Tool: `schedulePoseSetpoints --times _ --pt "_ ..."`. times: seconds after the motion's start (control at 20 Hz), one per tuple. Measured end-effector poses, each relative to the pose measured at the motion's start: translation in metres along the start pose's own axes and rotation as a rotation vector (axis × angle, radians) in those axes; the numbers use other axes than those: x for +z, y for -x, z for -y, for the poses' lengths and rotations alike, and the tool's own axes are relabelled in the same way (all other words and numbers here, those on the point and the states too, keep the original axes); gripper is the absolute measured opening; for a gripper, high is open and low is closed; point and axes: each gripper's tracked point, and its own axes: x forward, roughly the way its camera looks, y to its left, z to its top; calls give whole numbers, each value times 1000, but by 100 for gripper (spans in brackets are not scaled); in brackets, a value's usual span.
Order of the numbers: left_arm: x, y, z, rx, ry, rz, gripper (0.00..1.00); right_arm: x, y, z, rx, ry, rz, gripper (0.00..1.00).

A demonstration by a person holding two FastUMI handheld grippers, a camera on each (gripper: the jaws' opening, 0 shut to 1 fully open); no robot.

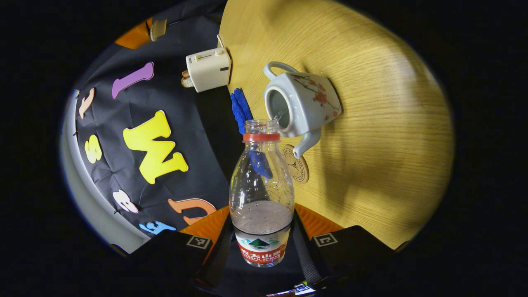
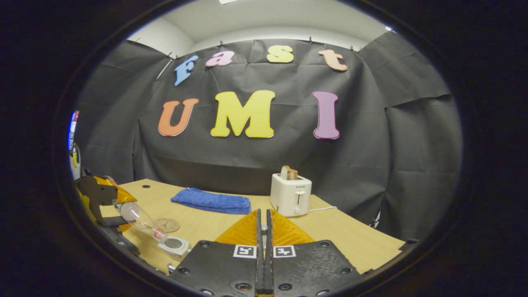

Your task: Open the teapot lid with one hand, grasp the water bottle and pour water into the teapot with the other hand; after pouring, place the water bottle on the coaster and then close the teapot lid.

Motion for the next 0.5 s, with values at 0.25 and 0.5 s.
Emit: schedulePoseSetpoints --times 0.25,0.5 --pt "0 -3 -5 -7 -69 -11 75 -2 -1 -3 11 -4 -8 0" --pt "0 -5 -18 12 -145 -17 75 -6 -2 -2 14 -4 -17 0"
